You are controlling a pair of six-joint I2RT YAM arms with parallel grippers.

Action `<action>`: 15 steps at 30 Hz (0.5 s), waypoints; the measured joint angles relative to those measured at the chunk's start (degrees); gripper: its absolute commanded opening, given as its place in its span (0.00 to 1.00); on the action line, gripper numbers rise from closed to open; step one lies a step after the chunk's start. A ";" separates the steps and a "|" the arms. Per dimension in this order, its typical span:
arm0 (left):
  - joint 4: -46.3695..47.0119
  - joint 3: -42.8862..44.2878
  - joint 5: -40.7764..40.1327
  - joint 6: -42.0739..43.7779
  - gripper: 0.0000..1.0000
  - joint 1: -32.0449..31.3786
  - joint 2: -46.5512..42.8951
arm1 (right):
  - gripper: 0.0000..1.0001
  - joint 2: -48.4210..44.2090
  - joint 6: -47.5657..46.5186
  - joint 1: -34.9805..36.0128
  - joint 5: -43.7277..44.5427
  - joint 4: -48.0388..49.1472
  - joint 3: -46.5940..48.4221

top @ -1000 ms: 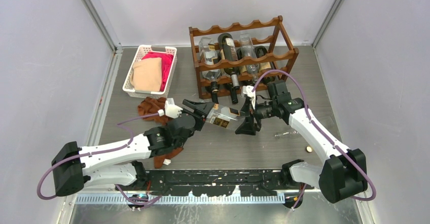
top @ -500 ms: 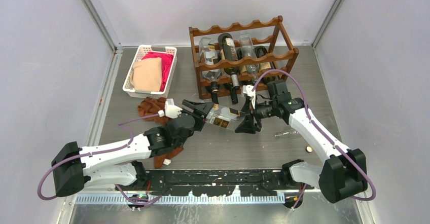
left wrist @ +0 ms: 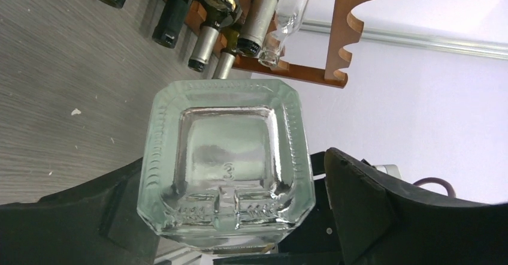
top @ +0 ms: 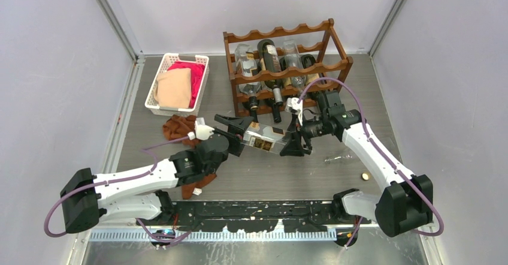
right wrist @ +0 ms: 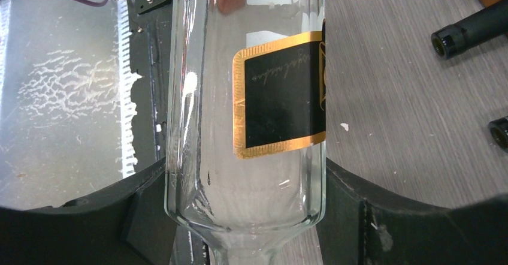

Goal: Put the wine bottle on the wine rack
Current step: Pick up the wine bottle from the corner of the board.

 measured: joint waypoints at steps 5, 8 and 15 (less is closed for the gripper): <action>0.44 -1.20 0.59 -1.22 1.00 0.02 -0.90 | 0.01 0.00 1.88 -1.53 -0.85 -0.33 0.02; 0.35 -2.34 0.85 -1.62 1.00 0.02 -2.05 | 0.01 0.00 2.86 -2.84 -1.46 -0.55 0.09; -2.56 -4.00 1.46 -2.27 1.00 0.07 -5.95 | 0.01 -0.04 3.63 -5.86 -1.38 -2.95 0.15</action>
